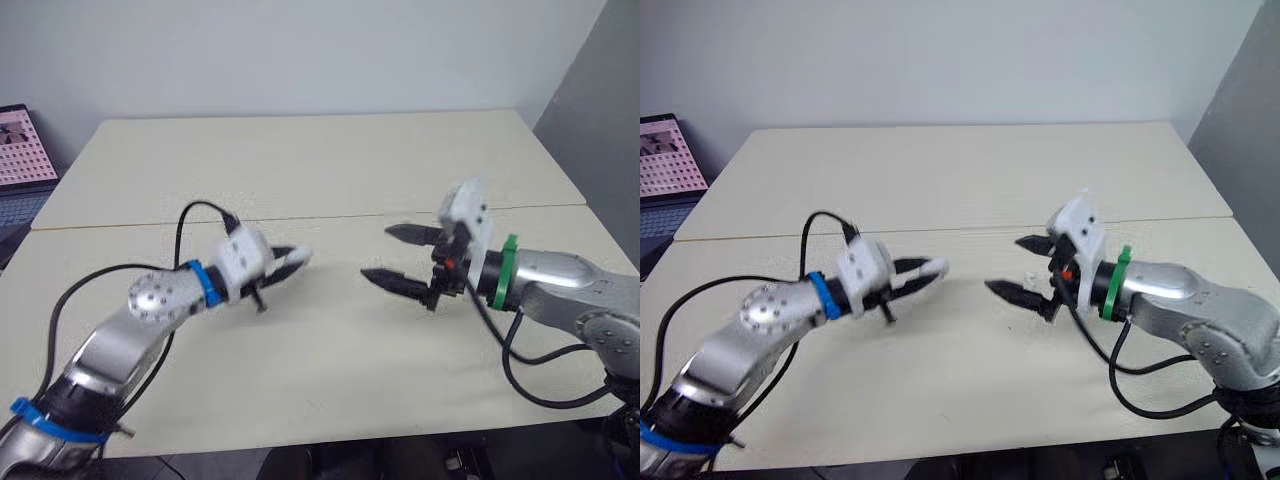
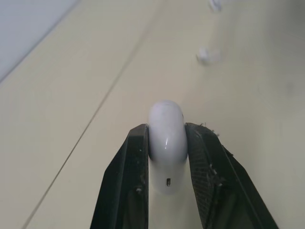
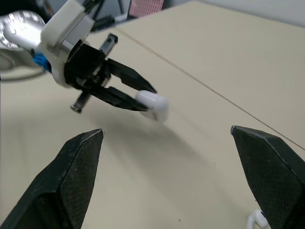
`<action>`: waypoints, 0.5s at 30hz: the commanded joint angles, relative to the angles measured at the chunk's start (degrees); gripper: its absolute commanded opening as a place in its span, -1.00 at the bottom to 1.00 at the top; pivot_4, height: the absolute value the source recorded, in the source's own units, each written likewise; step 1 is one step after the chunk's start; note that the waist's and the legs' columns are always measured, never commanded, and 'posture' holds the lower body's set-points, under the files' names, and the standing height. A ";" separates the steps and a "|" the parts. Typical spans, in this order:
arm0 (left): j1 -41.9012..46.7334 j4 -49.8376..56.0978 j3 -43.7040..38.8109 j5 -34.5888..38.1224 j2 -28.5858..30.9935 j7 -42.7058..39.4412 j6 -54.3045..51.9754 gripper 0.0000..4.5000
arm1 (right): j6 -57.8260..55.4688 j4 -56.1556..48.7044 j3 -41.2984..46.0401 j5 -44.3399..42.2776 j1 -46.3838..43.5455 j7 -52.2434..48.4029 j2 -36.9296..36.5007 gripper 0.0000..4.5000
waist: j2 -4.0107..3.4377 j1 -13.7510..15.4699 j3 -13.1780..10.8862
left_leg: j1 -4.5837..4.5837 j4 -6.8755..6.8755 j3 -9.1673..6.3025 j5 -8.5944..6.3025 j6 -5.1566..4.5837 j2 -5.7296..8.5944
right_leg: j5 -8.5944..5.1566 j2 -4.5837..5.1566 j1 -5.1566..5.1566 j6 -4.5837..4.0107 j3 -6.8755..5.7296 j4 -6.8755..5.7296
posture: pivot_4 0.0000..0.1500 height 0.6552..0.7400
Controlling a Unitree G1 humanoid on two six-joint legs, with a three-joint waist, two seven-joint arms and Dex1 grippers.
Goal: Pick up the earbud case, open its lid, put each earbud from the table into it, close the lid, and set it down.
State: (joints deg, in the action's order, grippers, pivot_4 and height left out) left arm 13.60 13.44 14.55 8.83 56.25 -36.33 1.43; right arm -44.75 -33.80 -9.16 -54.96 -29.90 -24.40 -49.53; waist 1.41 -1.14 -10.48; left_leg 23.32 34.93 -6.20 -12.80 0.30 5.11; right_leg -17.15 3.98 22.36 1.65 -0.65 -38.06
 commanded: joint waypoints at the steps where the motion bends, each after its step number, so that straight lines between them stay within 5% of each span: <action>1: -3.95 -2.92 0.37 -15.19 2.61 1.28 15.97 -0.60 | 2.82 -2.21 0.32 5.39 -0.19 -5.58 -0.42 0.99 | 0.00 0.25 0.00 | 0.05 0.02 -0.01 0.00 0.00 0.01 | 0.01 0.02 0.00 0.01 -0.02 0.08 | 1.00 1.00; 5: -7.61 -6.25 -1.27 -22.85 2.30 4.47 23.60 -0.60 | 2.58 -1.99 1.73 7.53 1.09 -8.51 -0.07 0.99 | 0.00 1.15 0.00 | 0.17 0.04 -0.03 -0.05 -0.07 0.07 | 0.09 0.10 -0.01 0.16 -0.06 0.34 | 1.00 1.00; 10: -9.98 -6.88 -3.19 -23.72 0.32 5.23 26.46 -0.60 | 1.39 -1.32 3.40 7.75 1.89 -9.52 1.21 0.99 | 0.00 1.15 0.00 | 0.18 0.05 -0.04 -0.06 -0.10 0.08 | 0.13 0.11 0.00 0.22 -0.09 0.28 | 1.00 1.00; 15: -12.61 -5.32 -5.35 -19.81 0.08 2.22 27.15 0.09 | 0.17 -0.50 4.01 8.06 1.42 -10.57 2.67 1.00 | 0.00 1.06 0.00 | 0.13 0.08 -0.05 -0.06 -0.10 0.07 | 0.14 0.10 0.01 0.24 -0.12 0.11 | 1.00 1.00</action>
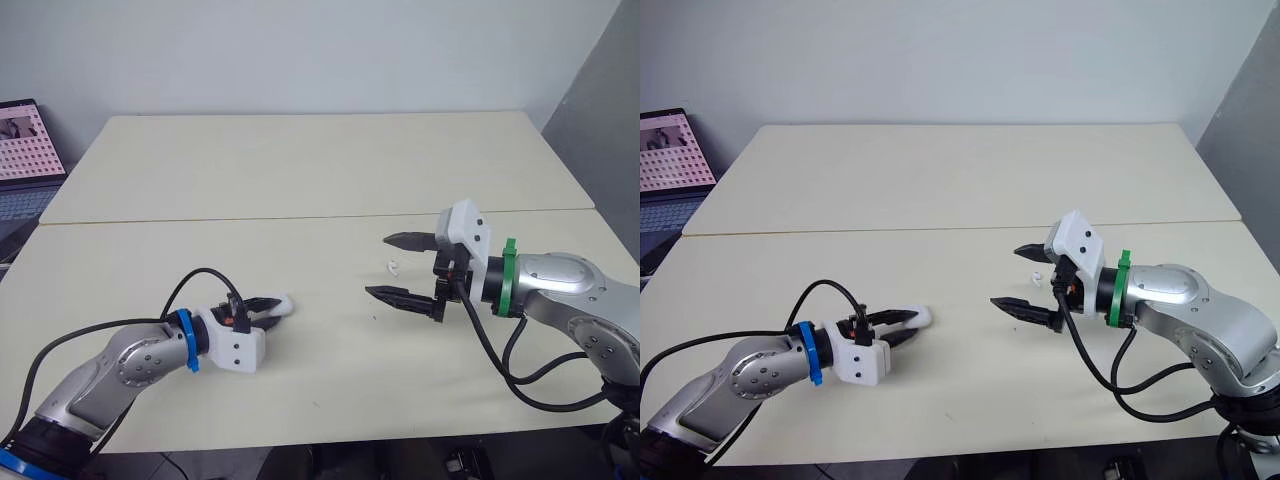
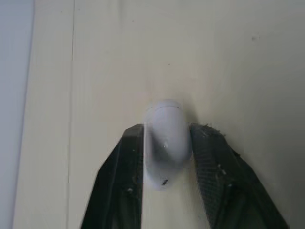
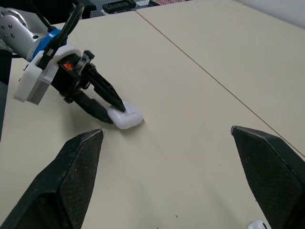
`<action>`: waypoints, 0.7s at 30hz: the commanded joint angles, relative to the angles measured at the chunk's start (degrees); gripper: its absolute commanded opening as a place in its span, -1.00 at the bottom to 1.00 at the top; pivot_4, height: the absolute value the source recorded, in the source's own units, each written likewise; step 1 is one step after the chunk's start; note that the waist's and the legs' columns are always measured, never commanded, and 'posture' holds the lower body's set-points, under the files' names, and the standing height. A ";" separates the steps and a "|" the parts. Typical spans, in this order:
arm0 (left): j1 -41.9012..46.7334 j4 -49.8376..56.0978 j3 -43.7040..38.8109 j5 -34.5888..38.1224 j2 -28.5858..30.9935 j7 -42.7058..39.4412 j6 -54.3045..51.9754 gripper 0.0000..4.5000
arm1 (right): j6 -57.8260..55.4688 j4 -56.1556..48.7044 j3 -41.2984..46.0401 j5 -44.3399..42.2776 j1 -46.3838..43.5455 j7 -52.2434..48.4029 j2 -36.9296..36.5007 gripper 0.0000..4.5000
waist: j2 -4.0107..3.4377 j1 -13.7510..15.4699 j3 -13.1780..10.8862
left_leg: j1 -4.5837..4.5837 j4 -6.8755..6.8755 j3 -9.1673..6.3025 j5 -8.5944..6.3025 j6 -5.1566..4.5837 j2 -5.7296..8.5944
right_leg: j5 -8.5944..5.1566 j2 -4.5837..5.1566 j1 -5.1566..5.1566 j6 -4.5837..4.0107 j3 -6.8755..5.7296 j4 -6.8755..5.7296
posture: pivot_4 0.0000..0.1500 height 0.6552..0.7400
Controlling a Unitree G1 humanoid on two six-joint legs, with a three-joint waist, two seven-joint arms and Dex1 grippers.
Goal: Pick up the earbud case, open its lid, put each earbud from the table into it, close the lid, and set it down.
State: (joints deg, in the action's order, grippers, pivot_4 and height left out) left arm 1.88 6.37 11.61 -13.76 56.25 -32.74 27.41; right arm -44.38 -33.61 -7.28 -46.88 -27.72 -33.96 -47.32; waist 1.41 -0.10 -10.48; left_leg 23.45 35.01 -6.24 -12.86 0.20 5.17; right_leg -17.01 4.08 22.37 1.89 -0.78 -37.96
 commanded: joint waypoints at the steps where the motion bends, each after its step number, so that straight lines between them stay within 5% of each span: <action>1: -1.52 2.17 -2.85 3.85 0.27 -2.19 1.59 0.22 | -0.34 -0.53 2.20 0.19 -0.85 -1.24 0.70 1.00 | 0.00 0.05 0.00 | 0.00 0.02 -0.02 0.00 0.00 0.00 | 0.00 0.00 0.00 0.00 -0.01 -0.02 | 1.00 1.00; 7: -6.28 5.98 -7.59 14.79 1.00 -8.50 -1.37 0.99 | -1.02 1.37 2.44 0.83 -1.83 -2.43 2.85 1.00 | 0.00 -0.03 0.00 | 0.00 0.14 -0.06 0.01 0.00 0.00 | 0.08 -0.01 -0.04 -0.02 -0.06 -0.06 | 1.00 1.00; 10: -8.29 8.66 -10.60 24.15 0.70 -12.39 -6.02 0.99 | -1.25 2.02 2.53 1.15 -2.14 -2.94 3.73 1.00 | -0.01 -0.04 0.00 | -0.01 0.18 -0.08 0.01 0.00 -0.01 | 0.11 -0.03 -0.04 -0.04 -0.06 -0.11 | 1.00 1.00; 14: -12.28 16.99 -18.12 51.74 2.09 -18.31 -25.21 0.99 | -1.65 2.86 2.90 1.10 -2.73 -3.41 4.60 1.00 | -0.01 -0.21 0.00 | -0.02 0.27 -0.09 0.01 0.00 -0.03 | 0.11 -0.04 -0.05 -0.04 -0.07 -0.16 | 1.00 1.00; 16: -7.11 14.07 -19.70 62.65 6.32 -21.49 -40.86 0.99 | -3.13 3.49 3.91 -0.85 -3.89 -3.45 5.36 1.00 | -0.02 -0.21 -0.01 | -0.02 0.37 -0.11 0.01 0.00 -0.04 | 0.11 -0.06 -0.06 -0.04 -0.09 -0.22 | 1.00 1.00; 21: 7.99 1.65 -13.23 57.61 5.95 -29.48 -49.43 0.99 | -7.71 1.85 5.04 -5.70 -5.30 -4.46 5.63 1.00 | -0.25 -0.06 -0.16 | -0.06 0.95 -0.15 0.03 -0.07 0.02 | 0.08 -0.12 -0.10 -0.02 -0.13 -0.84 | 1.00 1.00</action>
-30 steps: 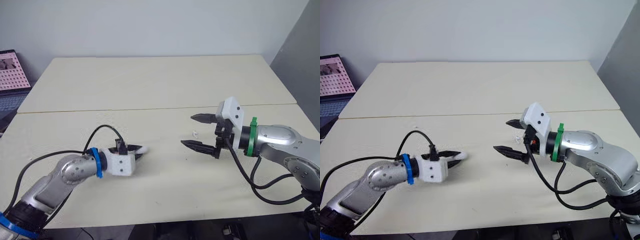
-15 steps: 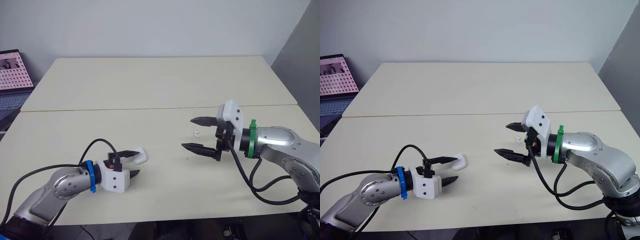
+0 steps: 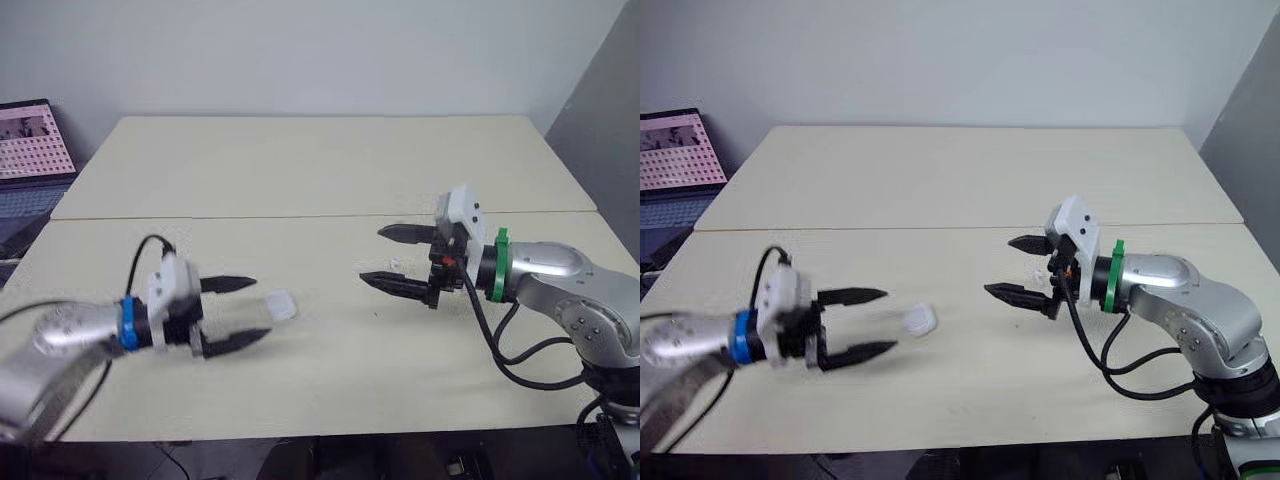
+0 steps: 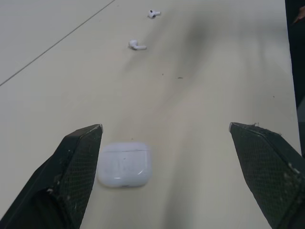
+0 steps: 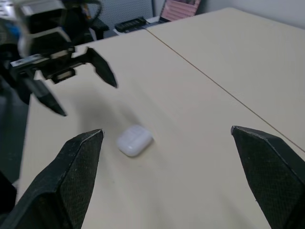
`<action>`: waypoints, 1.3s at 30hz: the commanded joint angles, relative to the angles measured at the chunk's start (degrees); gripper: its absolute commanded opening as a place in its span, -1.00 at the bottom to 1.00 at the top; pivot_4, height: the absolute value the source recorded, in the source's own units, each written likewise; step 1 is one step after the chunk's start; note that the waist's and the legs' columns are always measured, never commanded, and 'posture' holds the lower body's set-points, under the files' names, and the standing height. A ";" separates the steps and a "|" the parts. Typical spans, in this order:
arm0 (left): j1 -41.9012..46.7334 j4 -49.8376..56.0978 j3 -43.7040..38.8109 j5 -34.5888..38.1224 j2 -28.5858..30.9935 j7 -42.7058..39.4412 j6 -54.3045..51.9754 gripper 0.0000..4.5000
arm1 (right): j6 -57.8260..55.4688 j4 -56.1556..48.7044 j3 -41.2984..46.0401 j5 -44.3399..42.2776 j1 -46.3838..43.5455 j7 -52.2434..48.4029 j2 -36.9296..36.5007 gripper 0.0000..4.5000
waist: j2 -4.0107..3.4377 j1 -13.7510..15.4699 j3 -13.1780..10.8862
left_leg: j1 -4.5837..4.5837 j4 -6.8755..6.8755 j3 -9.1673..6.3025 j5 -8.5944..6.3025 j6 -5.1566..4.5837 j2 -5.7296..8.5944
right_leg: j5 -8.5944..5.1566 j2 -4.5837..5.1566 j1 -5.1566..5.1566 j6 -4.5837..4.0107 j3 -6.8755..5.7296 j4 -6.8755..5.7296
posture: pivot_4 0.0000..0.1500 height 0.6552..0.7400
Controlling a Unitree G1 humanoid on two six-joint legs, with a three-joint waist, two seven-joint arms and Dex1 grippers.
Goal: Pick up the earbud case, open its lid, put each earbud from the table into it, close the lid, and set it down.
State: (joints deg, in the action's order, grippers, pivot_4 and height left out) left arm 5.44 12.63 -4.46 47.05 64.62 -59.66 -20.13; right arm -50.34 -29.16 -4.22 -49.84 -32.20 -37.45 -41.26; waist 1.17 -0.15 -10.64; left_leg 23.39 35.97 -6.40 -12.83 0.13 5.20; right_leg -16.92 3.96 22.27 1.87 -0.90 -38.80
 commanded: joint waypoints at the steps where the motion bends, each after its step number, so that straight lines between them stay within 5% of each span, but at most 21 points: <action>1: 6.16 -6.19 4.08 -5.28 -4.04 -2.86 -1.52 0.99 | -2.38 -3.48 1.94 -3.17 -0.70 -1.24 -0.92 1.00 | -0.01 -0.01 -0.01 | -0.06 0.01 0.07 0.02 -0.04 0.02 | 0.00 0.01 -0.02 0.00 0.08 -0.03 | 1.00 1.00; 11: 8.48 -14.39 10.16 -21.93 -15.42 -3.01 6.96 0.99 | -6.45 -8.36 4.22 -8.06 0.70 -0.29 -1.93 1.00 | 0.00 -0.24 0.00 | -0.03 0.01 0.09 0.05 -0.06 -0.03 | 0.06 0.04 0.06 -0.04 0.17 -0.13 | 1.00 1.00; 19: 10.25 -19.10 11.14 -25.89 -19.73 -5.72 7.84 0.99 | -8.66 -9.32 5.71 -11.40 -0.20 1.71 -3.19 1.00 | 0.01 -0.05 0.00 | 0.00 0.07 0.10 0.05 -0.06 0.01 | 0.06 0.09 0.05 -0.02 0.17 -0.10 | 1.00 1.00; 26: 9.99 -19.74 11.29 -27.72 -20.08 -8.17 9.28 0.21 | -8.85 -9.45 6.06 -12.05 0.04 2.50 -4.00 1.00 | 0.01 -0.06 0.00 | 0.00 0.07 0.11 0.05 -0.06 0.00 | 0.07 0.09 0.05 -0.02 0.17 -0.10 | 1.00 1.00; 30: 11.01 -18.60 10.32 -27.80 -19.98 -9.22 10.57 0.21 | -8.68 -8.37 6.50 -11.78 0.83 2.60 -4.43 1.00 | 0.01 -0.06 0.00 | 0.00 0.07 0.10 0.05 -0.06 0.00 | 0.07 0.10 0.06 -0.02 0.16 -0.10 | 1.00 1.00; 34: 16.27 -18.05 7.61 -29.36 -25.52 -5.37 24.18 0.21 | -10.45 -3.40 7.26 -12.46 0.83 7.02 -2.22 1.00 | 0.02 0.14 0.01 | 0.01 0.11 0.09 0.05 -0.07 0.01 | 0.08 0.10 0.04 -0.02 0.15 -0.10 | 1.00 1.00; 39: 26.61 -28.71 7.93 -42.48 -32.12 1.41 66.07 0.21 | -13.92 2.74 6.74 -17.84 -0.36 13.30 5.52 1.00 | 0.15 0.59 0.01 | 0.05 0.22 0.14 0.12 -0.08 0.00 | 0.34 0.09 0.03 -0.06 0.13 -0.07 | 1.00 1.00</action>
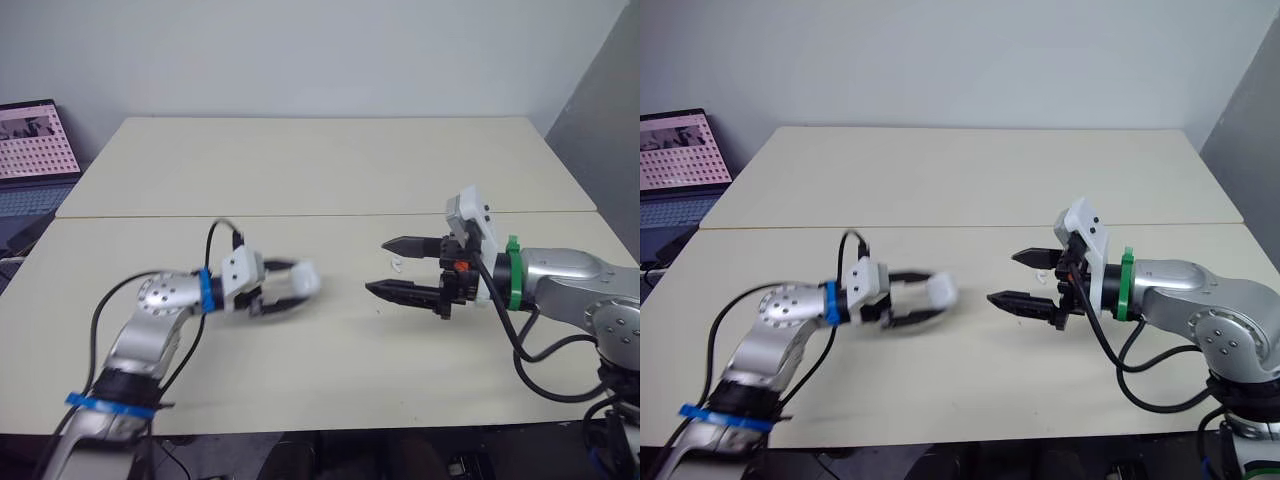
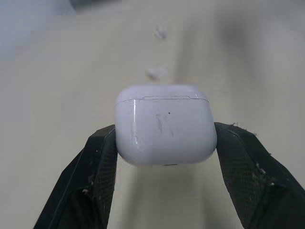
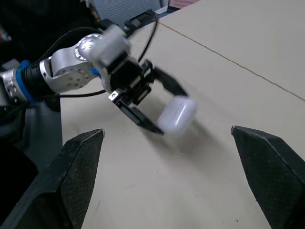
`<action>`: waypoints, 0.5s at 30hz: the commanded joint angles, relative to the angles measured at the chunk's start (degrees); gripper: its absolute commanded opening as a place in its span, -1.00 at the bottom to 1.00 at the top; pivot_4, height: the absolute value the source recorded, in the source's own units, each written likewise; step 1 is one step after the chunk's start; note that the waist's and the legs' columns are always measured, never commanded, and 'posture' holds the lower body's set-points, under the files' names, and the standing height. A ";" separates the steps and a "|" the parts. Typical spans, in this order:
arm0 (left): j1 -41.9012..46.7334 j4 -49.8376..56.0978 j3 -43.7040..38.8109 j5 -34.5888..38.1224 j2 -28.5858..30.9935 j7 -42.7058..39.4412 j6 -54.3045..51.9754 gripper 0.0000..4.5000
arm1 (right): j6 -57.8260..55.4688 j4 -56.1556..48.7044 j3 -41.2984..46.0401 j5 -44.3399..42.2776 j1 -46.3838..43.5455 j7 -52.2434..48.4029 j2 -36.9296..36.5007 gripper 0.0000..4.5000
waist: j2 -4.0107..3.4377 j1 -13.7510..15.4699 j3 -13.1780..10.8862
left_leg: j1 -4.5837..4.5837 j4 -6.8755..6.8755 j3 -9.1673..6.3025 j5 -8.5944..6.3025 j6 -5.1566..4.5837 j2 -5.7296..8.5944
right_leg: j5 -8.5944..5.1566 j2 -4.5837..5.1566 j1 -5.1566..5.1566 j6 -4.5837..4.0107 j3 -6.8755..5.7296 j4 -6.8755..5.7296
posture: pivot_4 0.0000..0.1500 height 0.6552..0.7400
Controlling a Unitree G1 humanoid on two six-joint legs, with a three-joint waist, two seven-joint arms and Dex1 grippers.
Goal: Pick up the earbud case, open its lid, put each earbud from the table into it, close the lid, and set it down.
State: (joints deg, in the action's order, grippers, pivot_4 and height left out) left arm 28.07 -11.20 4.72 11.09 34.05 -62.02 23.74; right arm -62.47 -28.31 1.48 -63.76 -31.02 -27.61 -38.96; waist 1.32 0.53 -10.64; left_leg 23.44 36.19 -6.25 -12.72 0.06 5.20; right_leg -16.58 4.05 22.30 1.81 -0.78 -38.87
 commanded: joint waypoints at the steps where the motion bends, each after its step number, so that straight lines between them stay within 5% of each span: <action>1: 5.88 -7.69 -1.20 -8.49 -2.59 5.63 28.17 0.21 | -2.46 2.92 0.43 -4.02 -2.15 4.91 5.03 1.00 | -0.01 -0.28 0.01 | -0.01 0.00 0.05 0.00 0.00 0.00 | 0.03 0.00 0.01 0.00 0.03 0.00 | 1.00 1.00; 6: 11.90 -17.84 0.06 -12.87 -4.53 11.02 43.85 0.21 | -4.11 6.04 -0.30 -4.23 -5.27 9.71 11.40 1.00 | -0.03 -0.95 0.01 | -0.03 -0.04 0.14 0.00 0.00 0.00 | 0.05 -0.02 0.06 0.02 0.12 -0.04 | 1.00 1.00; 15: 14.97 -25.96 4.20 -14.98 -3.64 16.38 51.52 0.21 | -4.56 6.11 -1.47 -2.13 -7.21 12.79 16.63 1.00 | -0.03 -1.05 0.02 | -0.03 0.00 0.03 0.04 -0.07 0.08 | 0.09 -0.04 0.06 0.12 0.07 -0.13 | 1.00 1.00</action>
State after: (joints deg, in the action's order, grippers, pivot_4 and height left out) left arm 41.49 -36.89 8.71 -4.43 29.97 -47.31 73.78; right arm -67.48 -20.50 -0.02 -66.33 -37.03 -14.71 -22.60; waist 1.29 -0.52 -10.62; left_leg 23.41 36.19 -6.22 -12.67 -0.02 5.28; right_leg -16.49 4.00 22.36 1.94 -0.70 -39.00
